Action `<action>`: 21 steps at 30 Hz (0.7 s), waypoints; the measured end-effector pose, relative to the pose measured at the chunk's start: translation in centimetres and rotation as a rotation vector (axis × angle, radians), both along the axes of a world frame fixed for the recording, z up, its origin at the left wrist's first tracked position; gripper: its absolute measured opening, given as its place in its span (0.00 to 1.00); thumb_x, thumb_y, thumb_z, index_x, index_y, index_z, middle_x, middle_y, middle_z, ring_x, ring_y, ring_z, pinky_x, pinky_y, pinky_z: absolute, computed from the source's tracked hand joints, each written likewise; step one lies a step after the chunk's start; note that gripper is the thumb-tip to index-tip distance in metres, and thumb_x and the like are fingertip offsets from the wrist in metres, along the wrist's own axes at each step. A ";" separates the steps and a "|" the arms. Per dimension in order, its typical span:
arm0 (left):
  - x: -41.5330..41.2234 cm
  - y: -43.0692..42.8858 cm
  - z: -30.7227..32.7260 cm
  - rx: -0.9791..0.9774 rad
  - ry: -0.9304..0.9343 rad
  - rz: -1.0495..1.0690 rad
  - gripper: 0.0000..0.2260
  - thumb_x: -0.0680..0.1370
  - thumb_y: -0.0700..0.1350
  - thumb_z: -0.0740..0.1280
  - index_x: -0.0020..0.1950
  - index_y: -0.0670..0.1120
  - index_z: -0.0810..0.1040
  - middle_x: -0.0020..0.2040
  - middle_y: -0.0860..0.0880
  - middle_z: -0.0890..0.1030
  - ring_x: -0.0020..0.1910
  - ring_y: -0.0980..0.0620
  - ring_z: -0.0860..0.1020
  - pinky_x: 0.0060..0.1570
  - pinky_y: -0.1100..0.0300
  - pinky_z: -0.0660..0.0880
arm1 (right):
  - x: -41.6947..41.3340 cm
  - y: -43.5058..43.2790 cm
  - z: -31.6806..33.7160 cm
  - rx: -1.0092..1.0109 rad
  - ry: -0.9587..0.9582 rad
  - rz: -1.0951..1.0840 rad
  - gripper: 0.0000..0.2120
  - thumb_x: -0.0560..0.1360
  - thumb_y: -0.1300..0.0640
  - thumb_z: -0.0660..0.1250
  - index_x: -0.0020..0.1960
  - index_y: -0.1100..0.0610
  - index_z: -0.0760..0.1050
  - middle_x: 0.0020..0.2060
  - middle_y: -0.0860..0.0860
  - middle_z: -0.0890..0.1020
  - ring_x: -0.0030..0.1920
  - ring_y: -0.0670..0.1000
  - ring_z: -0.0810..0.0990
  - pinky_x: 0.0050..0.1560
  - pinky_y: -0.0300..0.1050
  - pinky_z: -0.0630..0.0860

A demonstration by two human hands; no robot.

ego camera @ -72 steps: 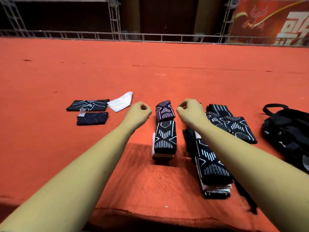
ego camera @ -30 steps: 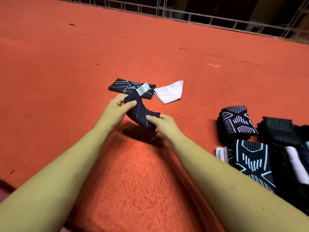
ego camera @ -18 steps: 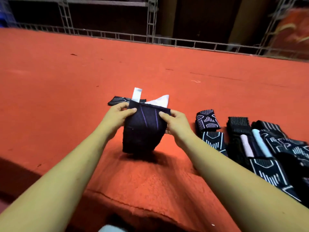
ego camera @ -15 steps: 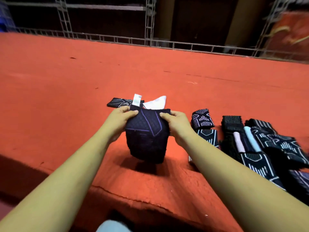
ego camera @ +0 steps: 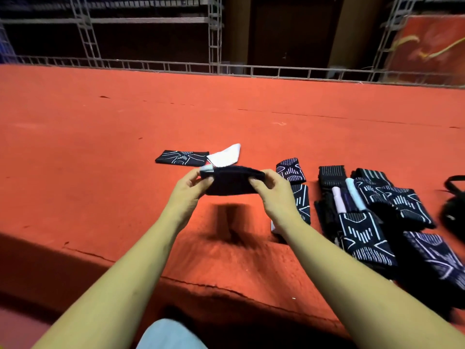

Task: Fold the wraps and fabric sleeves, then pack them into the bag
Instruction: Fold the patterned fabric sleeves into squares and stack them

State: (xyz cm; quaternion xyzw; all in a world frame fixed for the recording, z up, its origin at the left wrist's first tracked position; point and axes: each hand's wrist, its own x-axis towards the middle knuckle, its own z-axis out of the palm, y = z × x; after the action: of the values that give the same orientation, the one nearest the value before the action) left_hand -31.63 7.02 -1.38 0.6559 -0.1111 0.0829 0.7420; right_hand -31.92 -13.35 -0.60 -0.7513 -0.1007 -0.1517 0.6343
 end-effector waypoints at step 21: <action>-4.8 0.3 -12.3 0.381 0.348 0.192 0.12 0.76 0.38 0.68 0.45 0.53 0.69 0.28 0.48 0.69 0.27 0.53 0.62 0.27 0.59 0.55 | -4.9 -1.1 -14.3 -0.223 0.254 -0.104 0.12 0.73 0.61 0.72 0.45 0.52 0.69 0.22 0.45 0.71 0.25 0.42 0.65 0.30 0.40 0.61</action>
State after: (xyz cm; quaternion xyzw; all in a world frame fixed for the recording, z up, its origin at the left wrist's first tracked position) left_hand -36.42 7.35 -13.67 0.7957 0.0672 0.0165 0.6018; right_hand -36.82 -14.41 -14.89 -0.8344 0.0029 -0.0763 0.5459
